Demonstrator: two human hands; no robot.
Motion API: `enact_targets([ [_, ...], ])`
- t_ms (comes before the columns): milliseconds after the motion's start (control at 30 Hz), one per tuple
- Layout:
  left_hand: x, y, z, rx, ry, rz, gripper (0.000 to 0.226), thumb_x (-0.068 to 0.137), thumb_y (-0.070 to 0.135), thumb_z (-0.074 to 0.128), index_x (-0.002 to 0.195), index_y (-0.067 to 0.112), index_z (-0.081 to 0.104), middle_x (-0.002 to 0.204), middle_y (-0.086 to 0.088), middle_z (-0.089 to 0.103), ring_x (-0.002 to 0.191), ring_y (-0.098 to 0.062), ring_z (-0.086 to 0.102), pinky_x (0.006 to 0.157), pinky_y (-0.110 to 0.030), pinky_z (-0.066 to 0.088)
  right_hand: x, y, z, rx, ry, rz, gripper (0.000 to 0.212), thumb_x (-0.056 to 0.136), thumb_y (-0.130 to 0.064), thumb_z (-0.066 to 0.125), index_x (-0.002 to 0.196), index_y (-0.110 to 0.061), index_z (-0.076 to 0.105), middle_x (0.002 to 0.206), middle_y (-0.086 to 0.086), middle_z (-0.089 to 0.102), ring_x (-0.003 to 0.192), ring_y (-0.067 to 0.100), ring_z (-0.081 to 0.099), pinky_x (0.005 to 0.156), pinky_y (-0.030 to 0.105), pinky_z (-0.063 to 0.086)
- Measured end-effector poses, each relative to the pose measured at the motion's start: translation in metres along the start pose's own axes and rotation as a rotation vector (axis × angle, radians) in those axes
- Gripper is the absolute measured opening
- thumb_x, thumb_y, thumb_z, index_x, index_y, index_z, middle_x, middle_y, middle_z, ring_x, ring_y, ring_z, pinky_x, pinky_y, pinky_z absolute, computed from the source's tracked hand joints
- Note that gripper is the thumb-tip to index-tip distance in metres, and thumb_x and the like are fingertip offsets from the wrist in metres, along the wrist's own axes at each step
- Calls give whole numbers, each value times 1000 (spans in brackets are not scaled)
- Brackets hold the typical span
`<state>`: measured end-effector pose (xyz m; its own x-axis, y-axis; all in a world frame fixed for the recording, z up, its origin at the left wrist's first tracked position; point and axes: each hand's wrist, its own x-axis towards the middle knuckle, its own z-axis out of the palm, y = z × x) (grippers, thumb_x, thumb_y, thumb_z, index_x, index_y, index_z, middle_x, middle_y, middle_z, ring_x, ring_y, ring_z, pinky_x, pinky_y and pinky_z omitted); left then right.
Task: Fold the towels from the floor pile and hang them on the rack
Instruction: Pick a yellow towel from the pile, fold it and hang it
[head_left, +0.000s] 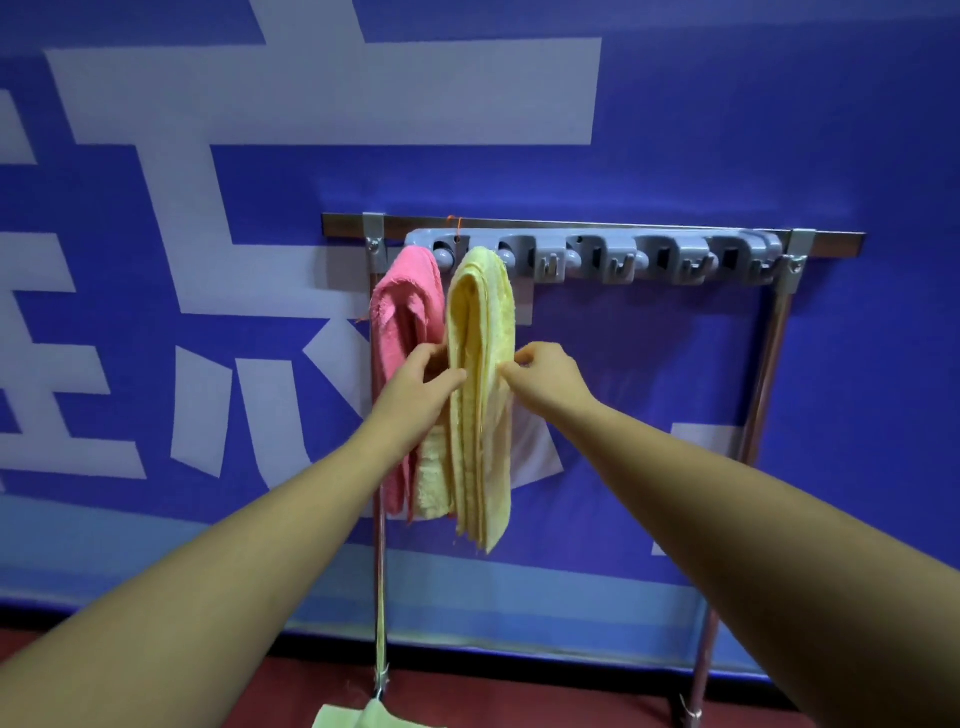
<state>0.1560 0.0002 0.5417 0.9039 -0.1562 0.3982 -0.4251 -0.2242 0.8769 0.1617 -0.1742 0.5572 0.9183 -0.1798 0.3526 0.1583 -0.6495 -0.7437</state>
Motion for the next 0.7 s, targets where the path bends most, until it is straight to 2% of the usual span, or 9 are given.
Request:
enact_targets([
  [67, -16, -22, -1, -2, 1, -83, 15, 95, 20, 61, 110, 20, 61, 107, -4, 68, 92, -16, 64, 86, -40, 54, -23, 19, 6, -118, -54, 23, 25, 87, -23, 52, 93, -1, 61, 88, 12, 67, 84, 33, 62, 73, 41, 53],
  [133, -33, -48, -1, 39, 32, -150, 7, 92, 21, 64, 97, 24, 61, 96, -2, 65, 85, -17, 60, 81, -38, 51, -47, 42, 14, -211, -96, 58, 31, 86, -31, 48, 101, -6, 59, 91, 10, 66, 88, 34, 61, 83, 44, 53],
  [167, -42, -62, 0, 64, 40, -186, 7, 89, 22, 66, 91, 25, 60, 91, -3, 63, 81, -18, 58, 78, -36, 49, -59, 55, 20, -263, -116, 84, 33, 87, -33, 47, 104, -8, 58, 93, 8, 65, 91, 33, 60, 90, 44, 51],
  [233, -61, -88, 5, 132, 11, -260, 7, 88, 20, 65, 86, 22, 59, 82, -4, 61, 75, -18, 55, 69, -30, 44, -83, 81, 34, -349, -148, 148, 38, 91, -35, 46, 118, -11, 56, 101, 7, 65, 102, 33, 57, 99, 46, 39],
  [367, -111, -142, 24, 314, -79, -381, 4, 89, 15, 62, 86, 14, 63, 75, -4, 62, 70, -19, 55, 56, -22, 40, -140, 141, 67, -392, -201, 264, 42, 93, -34, 51, 126, -8, 55, 118, 12, 65, 118, 34, 56, 97, 44, 38],
  [500, -177, -205, 50, 400, -222, -503, 8, 86, 17, 63, 78, 17, 63, 62, 5, 58, 64, -18, 54, 59, -26, 41, -200, 201, 103, -398, -322, 368, 43, 92, -35, 55, 127, -10, 56, 124, 14, 64, 123, 34, 56, 101, 45, 42],
  [600, -227, -246, 66, 475, -358, -564, 7, 84, 17, 61, 78, 15, 65, 68, 4, 63, 65, -13, 56, 56, -17, 39, -247, 242, 128, -416, -373, 411, 44, 91, -38, 57, 126, -11, 57, 129, 15, 60, 124, 35, 56, 103, 46, 44],
  [700, -269, -289, 81, 502, -495, -628, 12, 82, 13, 58, 72, 19, 59, 81, -5, 70, 81, -22, 66, 69, -24, 46, -293, 283, 154, -416, -466, 469, 45, 89, -39, 59, 125, -11, 60, 128, 15, 60, 123, 35, 56, 103, 46, 45],
])
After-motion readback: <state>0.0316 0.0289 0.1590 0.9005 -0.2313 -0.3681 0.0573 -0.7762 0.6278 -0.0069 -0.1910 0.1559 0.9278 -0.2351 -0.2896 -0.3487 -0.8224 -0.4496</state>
